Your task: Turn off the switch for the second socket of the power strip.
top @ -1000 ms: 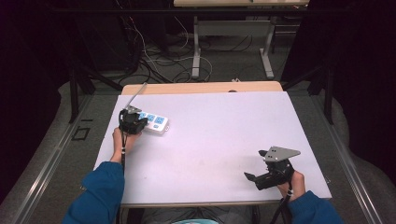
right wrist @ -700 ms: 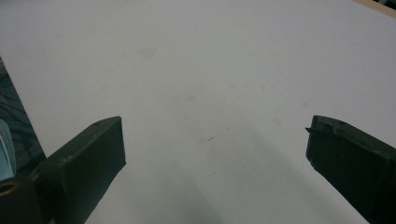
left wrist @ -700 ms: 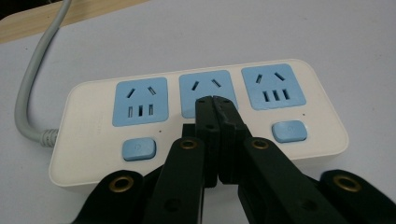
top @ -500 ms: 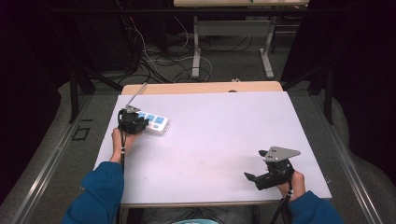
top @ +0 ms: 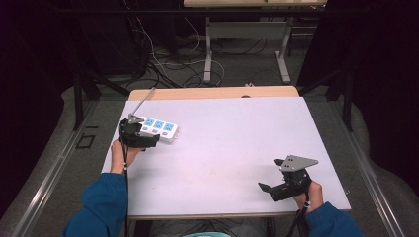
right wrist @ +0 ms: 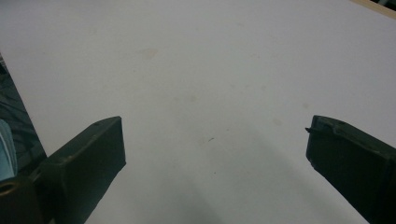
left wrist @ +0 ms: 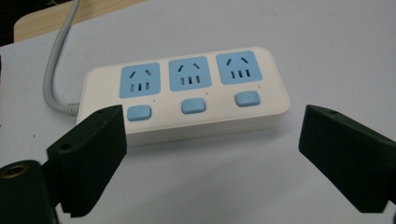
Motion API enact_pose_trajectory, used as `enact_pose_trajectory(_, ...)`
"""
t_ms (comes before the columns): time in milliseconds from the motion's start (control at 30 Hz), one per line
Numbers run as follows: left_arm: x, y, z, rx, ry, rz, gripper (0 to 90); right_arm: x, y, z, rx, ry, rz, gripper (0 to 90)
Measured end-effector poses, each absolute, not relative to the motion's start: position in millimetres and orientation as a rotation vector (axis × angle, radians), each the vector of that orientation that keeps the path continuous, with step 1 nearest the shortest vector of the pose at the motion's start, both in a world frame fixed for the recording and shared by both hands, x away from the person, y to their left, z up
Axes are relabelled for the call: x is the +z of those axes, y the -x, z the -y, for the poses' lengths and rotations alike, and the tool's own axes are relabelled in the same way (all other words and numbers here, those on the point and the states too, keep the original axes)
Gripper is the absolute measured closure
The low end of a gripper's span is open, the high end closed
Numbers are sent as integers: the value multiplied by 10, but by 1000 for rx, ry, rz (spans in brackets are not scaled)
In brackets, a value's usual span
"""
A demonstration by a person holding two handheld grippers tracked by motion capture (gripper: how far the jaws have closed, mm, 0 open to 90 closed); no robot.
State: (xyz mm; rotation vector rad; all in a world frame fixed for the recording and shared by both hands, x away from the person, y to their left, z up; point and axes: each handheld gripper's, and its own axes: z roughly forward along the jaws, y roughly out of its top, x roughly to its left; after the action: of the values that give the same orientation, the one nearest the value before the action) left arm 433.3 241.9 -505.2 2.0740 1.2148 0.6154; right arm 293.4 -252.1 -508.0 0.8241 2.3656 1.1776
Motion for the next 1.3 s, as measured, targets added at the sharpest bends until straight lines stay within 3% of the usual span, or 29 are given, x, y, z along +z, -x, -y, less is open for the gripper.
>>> enact_pose_trajectory(133,-5024,-4182,-2383,622,-2096,-1201,4,-5078,-2931,2524,1177,-824,-2366,40)
enact_pose_trajectory(667,-4973,-3508,-2334,628,-2154,-1113,2,-5079,-2930,2522,1180,-823,-2369,40)
enact_pose_trajectory(1300,-5002,-3060,-2352,656,-2144,-1025,2,-5079,-2922,2518,1186,-836,-2367,41)
